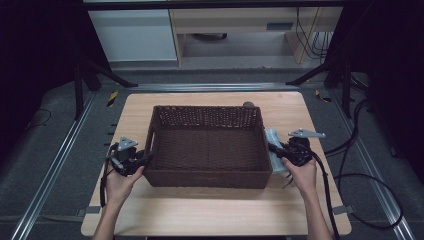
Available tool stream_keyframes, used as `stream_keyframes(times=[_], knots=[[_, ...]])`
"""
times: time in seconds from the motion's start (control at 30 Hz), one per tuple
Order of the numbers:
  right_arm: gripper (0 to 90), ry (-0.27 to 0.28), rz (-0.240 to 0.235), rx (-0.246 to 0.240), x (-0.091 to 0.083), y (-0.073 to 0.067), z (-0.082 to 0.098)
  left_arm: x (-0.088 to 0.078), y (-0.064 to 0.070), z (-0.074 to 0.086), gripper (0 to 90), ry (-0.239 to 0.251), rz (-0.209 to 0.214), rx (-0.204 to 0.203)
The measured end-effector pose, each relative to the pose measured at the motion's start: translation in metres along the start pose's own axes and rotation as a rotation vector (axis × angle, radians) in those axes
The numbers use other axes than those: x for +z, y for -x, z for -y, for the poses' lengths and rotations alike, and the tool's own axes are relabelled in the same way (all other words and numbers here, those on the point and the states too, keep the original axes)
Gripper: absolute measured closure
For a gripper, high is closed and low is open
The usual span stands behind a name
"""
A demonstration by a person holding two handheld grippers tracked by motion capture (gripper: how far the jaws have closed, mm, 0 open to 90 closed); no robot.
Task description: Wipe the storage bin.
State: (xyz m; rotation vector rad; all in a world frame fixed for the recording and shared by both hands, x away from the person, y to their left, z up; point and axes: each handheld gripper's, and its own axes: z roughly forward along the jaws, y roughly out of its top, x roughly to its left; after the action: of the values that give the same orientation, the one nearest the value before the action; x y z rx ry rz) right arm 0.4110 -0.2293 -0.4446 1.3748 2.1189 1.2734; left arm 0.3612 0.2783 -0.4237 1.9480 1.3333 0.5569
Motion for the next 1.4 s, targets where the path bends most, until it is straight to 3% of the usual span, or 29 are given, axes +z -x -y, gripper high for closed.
stream_keyframes(times=[0.13,0.23,0.53,0.77,0.87,1.13,1.4], knots=[[71.2,0.036,-0.010,-0.010,-0.013,-0.003,-0.004,0.000,0.000,0.000,66.3,0.001,-0.009,0.005],[71.2,0.034,-0.007,-0.014,-0.016,-0.002,-0.002,0.000,0.000,0.000,66.4,0.001,-0.010,0.004],[71.1,-0.037,0.010,-0.017,0.000,-0.004,0.018,0.000,0.001,0.000,66.3,0.000,-0.005,0.004],[70.9,-0.140,0.040,-0.015,0.014,0.001,0.035,0.000,0.000,0.000,65.8,0.002,-0.001,0.003],[71.0,-0.120,0.025,-0.010,0.009,-0.001,0.031,0.000,0.000,0.001,65.7,0.003,0.001,0.002],[71.0,0.021,-0.018,-0.020,-0.027,-0.014,0.016,0.000,0.000,0.000,65.3,0.003,0.001,0.003],[71.0,-0.010,-0.016,-0.034,-0.033,-0.019,0.029,0.000,0.000,0.001,64.5,0.007,0.006,0.002]])
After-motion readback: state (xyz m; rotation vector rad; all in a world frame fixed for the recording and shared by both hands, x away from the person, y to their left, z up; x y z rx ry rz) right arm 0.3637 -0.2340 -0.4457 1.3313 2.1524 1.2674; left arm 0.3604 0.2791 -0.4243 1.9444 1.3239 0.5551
